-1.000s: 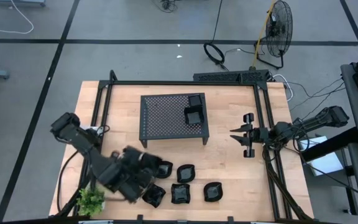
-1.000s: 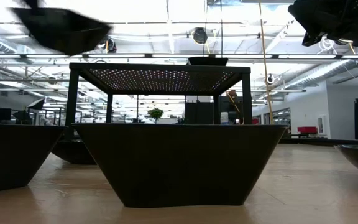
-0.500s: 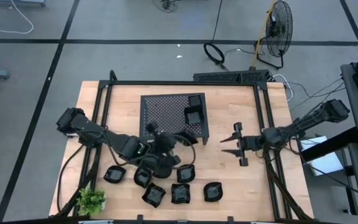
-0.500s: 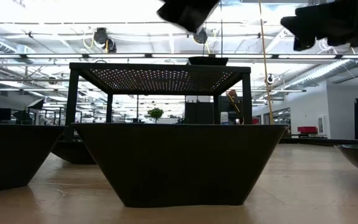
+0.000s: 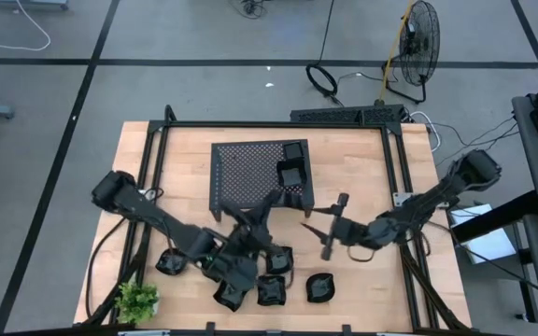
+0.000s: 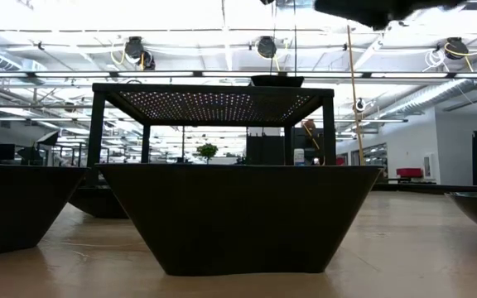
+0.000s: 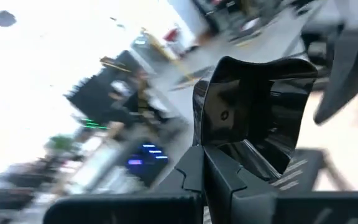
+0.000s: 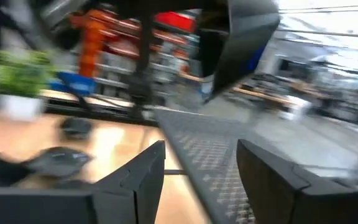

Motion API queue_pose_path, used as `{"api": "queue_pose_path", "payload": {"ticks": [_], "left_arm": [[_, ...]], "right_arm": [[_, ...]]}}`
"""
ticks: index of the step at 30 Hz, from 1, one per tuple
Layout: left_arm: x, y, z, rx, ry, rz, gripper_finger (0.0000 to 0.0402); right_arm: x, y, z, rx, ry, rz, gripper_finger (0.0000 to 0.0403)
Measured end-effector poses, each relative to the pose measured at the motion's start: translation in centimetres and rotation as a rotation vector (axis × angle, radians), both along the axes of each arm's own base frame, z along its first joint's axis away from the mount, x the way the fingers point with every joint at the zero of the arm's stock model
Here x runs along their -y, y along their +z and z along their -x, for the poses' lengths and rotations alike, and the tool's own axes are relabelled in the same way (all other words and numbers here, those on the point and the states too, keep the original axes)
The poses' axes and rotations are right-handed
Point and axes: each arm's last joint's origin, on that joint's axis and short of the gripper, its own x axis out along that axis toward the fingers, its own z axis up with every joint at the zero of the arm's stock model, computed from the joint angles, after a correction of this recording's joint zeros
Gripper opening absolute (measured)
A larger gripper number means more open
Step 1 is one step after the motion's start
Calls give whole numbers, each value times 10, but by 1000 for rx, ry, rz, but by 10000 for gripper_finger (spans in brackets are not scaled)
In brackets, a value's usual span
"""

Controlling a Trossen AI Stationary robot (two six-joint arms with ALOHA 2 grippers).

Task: Pick & Place Mini shaped plates
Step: Stack the distorted square plate onto the stacked distorted square plate on the shelf

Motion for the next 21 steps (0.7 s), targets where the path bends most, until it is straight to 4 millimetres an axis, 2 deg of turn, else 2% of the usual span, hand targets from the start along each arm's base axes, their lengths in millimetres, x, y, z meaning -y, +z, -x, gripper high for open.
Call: {"api": "queue_pose_path", "payload": {"ticks": [2, 5, 12, 21], "left_arm": [[9, -8, -3, -38, 69, -87, 0], [17, -16, -7, -76, 72, -122, 0], [26, -15, -3, -31, 52, -95, 0], [21, -9, -7, -6, 71, -78, 0]], "right_arm": [[-5, 6, -11, 11, -49, 13, 184], [-10, 13, -19, 71, -48, 3, 184], [-10, 22, -21, 197, -11, -32, 180], [-5, 23, -23, 219, -26, -87, 161]]}}
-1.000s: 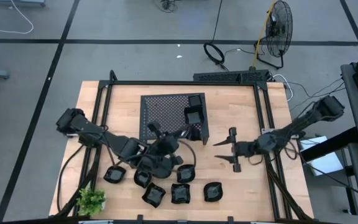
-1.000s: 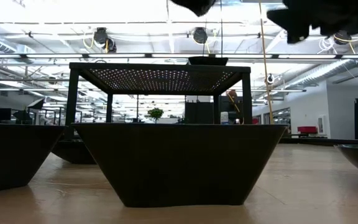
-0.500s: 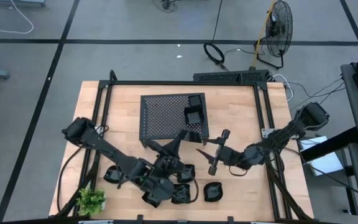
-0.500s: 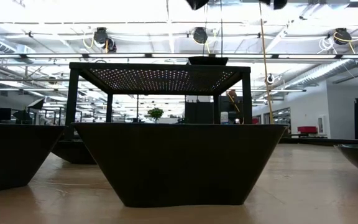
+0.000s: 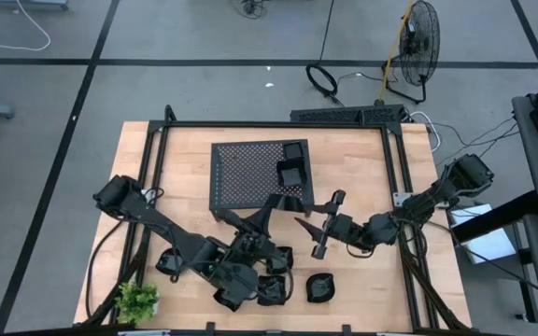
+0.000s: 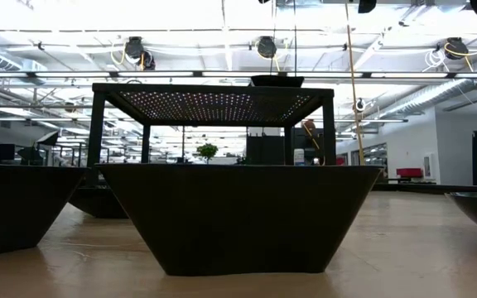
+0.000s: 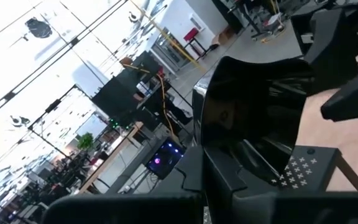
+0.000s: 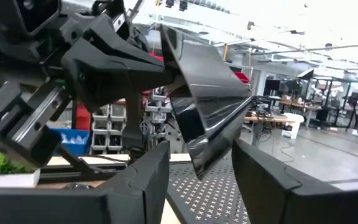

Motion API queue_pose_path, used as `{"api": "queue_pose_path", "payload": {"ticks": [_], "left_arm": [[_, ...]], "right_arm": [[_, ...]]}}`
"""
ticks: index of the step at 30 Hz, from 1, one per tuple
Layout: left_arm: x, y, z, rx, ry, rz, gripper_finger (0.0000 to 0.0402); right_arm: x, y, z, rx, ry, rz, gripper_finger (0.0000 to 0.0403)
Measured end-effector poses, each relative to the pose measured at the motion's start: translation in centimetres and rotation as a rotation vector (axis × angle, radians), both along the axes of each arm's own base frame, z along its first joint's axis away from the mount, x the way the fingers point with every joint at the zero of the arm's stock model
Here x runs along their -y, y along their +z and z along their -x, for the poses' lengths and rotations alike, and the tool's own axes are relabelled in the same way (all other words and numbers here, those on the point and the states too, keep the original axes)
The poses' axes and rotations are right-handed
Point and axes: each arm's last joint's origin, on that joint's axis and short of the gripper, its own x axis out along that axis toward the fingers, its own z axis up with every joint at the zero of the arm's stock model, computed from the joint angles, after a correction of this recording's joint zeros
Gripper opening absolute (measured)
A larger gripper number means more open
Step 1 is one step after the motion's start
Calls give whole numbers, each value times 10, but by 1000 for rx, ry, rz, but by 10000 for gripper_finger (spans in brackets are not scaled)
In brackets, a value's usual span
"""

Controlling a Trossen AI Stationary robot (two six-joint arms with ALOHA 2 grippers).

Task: Pick & Place Mini shaped plates
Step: Stack the distorted square plate onto the stacked distorted square plate on the shelf

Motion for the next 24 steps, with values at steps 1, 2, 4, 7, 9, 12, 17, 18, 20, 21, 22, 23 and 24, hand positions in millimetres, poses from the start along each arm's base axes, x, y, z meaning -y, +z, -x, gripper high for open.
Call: {"api": "queue_pose_path", "payload": {"ticks": [1, 2, 4, 7, 9, 12, 17, 18, 20, 21, 22, 23, 24], "left_arm": [[-2, 0, -1, 1, 5, 0, 0], [-3, 0, -2, 2, 9, 1, 0], [-6, 0, -3, 3, 15, 2, 0], [-8, 0, -4, 6, 22, 4, 1], [-10, 0, -5, 12, 24, 8, 1], [-10, 0, -7, 18, -7, 28, 1], [-8, 6, -10, 22, -95, 60, 13], [-7, 7, -10, 27, -112, 67, 17], [-6, 8, -11, 36, -139, 78, 22], [-6, 9, -11, 44, -147, 84, 23], [-6, 10, -12, 54, -149, 89, 23], [-5, 11, -12, 62, -150, 93, 22], [-5, 11, -12, 63, -151, 91, 20]], "right_arm": [[1, 0, 0, 6, -1, -9, 158], [2, 1, -1, 11, -3, -17, 155], [3, 1, -1, 13, -7, -22, 147], [6, 1, -2, 13, -17, -21, 131], [7, 1, -3, 11, -23, -20, 118], [8, 0, -4, 0, -32, -5, 90], [8, 0, -4, -11, -16, 42, 20], [8, 0, -4, -10, -12, 46, 12], [8, 1, -4, -5, -9, 46, 9], [8, 0, -4, -7, -9, 47, 10], [8, 0, -4, -10, -9, 49, 10], [8, 0, -4, -13, -10, 55, 8], [8, 0, -4, -14, -11, 61, 5]]}}
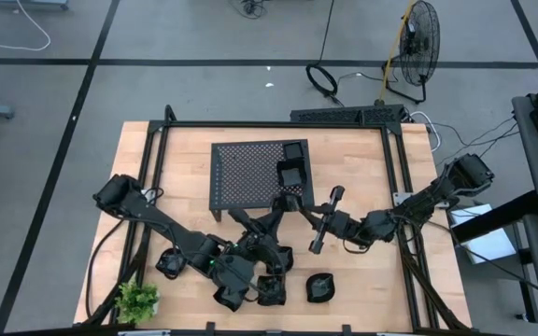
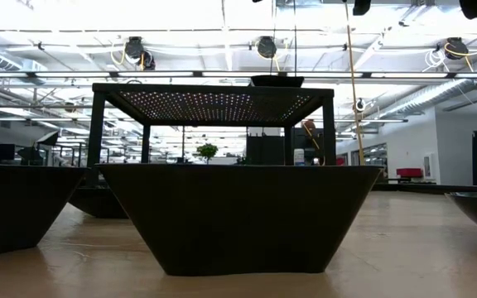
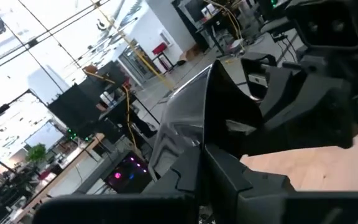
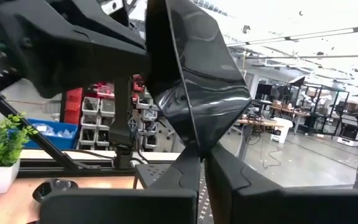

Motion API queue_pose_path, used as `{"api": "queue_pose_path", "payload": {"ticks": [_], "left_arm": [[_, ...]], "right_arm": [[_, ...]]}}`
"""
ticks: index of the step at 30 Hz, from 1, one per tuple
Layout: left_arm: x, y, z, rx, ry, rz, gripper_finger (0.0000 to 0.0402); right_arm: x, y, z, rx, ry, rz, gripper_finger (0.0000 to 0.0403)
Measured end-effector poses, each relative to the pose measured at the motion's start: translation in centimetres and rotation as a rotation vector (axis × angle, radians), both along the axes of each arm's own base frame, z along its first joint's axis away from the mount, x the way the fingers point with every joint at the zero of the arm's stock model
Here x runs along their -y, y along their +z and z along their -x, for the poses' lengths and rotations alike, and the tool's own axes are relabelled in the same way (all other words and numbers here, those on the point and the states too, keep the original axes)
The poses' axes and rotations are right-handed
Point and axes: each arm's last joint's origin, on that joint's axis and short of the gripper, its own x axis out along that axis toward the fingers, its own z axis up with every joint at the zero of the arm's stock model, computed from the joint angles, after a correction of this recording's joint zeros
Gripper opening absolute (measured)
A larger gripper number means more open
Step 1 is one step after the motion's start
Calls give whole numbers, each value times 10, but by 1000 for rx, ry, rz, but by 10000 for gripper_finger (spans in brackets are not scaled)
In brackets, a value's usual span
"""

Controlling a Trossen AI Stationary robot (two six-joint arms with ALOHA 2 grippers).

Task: Pick & Place Mini shaped plates
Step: Stack the distorted square plate onto the stacked distorted square plate on the shelf

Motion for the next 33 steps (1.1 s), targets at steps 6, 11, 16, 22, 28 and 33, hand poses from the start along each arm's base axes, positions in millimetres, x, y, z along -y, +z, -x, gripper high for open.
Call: {"api": "queue_pose_path", "payload": {"ticks": [6, 11, 16, 22, 28, 33], "left_arm": [[2, 2, 3, -21, 39, -33, 7], [7, 2, 8, 5, 102, -30, 30], [15, 5, 10, 67, 48, 23, 113], [20, 10, 12, 152, 42, 86, 232], [23, 10, 14, 155, 37, 87, 298], [34, 16, 22, 106, 51, 39, 325]], "right_arm": [[-3, 0, 1, -2, 19, 9, 2], [-4, -1, 1, -8, 32, 14, 1], [-5, -1, 1, -8, 54, 11, 0], [-5, -2, 1, -11, 51, 10, 1], [-6, -2, 1, -15, 56, 4, 1], [-6, -4, 0, -27, 68, -7, 1]]}}
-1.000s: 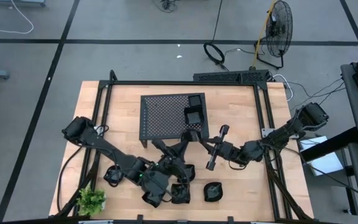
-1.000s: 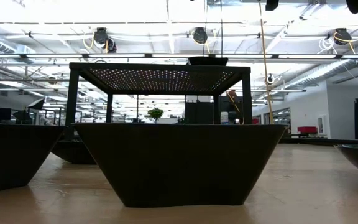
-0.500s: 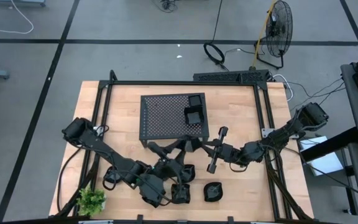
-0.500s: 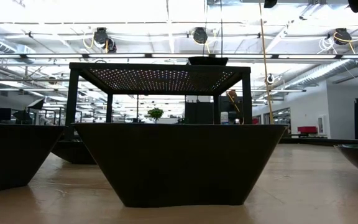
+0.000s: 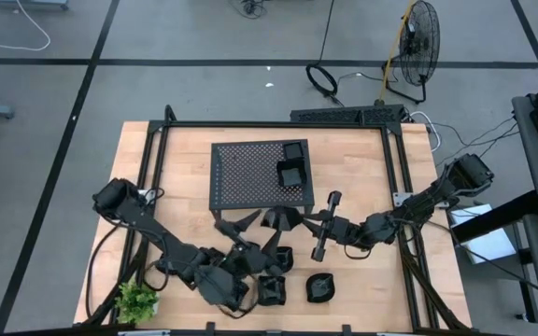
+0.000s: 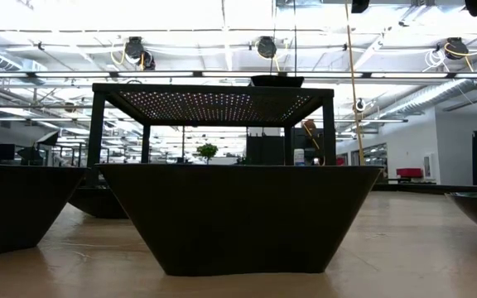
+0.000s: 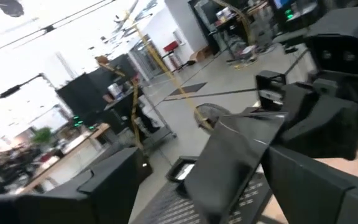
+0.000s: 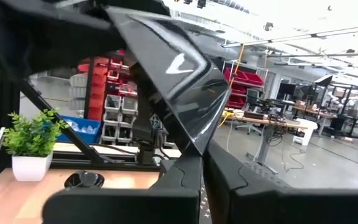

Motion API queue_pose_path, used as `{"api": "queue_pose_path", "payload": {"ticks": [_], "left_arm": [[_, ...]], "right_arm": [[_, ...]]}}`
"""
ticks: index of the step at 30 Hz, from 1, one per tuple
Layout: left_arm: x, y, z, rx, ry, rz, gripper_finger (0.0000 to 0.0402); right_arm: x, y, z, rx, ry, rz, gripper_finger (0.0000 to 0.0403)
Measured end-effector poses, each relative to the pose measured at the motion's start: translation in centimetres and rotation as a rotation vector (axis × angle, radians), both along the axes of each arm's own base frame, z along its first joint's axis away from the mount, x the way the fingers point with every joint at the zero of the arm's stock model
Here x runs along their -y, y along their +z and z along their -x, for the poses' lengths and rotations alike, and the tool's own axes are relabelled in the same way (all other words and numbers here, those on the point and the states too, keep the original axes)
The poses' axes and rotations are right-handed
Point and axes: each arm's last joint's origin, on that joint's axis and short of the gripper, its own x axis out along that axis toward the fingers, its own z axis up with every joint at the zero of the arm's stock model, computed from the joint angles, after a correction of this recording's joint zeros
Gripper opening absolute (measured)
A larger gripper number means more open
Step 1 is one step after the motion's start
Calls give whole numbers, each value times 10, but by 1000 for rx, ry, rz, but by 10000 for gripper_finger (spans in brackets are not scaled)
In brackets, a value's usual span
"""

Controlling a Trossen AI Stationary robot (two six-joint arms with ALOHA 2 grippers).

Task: Pick & Place Mini shaped plates
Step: Stack the distorted square plate onto the stacked distorted square plate on the shelf

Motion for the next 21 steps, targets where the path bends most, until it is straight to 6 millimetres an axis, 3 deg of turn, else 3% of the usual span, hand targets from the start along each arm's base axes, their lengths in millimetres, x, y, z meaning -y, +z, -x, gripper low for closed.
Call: {"api": "queue_pose_path", "payload": {"ticks": [8, 15, 18, 21], "left_arm": [[22, 19, 20, 15, -39, 14, 331], [55, 20, 47, -27, -141, -22, 326], [70, 17, 60, -21, -188, -19, 326], [81, 15, 70, -14, -225, -13, 330]], "right_arm": [[0, -1, 0, -9, 1, -2, 1], [0, -1, 0, -15, 0, -9, 1], [6, 11, 1, -37, -16, -5, 1], [19, 39, -1, -139, -57, -28, 0]]}}
